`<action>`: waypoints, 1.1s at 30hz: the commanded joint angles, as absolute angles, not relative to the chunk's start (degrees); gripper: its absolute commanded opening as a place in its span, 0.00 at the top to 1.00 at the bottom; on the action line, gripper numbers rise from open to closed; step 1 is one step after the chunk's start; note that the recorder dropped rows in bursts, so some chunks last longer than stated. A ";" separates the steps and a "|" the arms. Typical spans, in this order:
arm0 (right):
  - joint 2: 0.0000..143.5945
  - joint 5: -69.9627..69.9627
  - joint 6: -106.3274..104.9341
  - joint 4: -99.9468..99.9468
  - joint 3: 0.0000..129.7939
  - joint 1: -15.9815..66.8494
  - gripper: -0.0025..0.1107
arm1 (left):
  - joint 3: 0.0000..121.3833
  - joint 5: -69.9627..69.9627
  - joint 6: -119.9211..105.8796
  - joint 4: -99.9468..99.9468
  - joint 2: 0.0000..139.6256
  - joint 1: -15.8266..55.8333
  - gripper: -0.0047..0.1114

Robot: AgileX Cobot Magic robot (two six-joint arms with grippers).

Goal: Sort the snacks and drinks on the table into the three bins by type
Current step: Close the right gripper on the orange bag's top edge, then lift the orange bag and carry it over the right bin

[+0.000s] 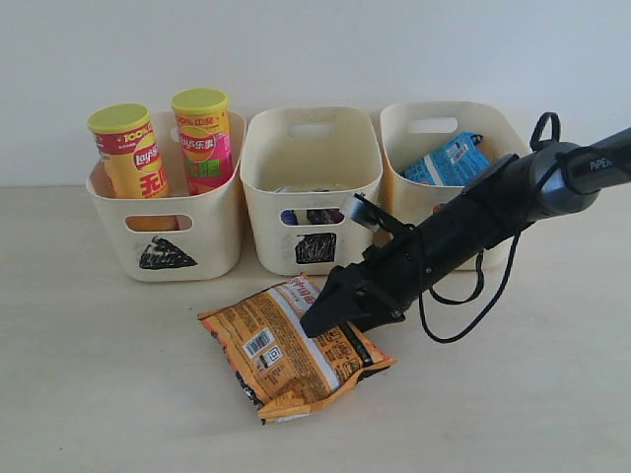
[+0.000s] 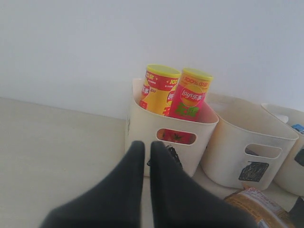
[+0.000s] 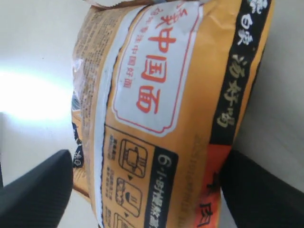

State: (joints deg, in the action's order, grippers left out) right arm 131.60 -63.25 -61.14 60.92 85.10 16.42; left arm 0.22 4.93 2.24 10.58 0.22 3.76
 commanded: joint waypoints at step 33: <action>117.69 -69.83 -57.32 51.42 84.65 16.56 0.98 | 0.00 5.09 1.19 10.51 0.00 4.04 0.93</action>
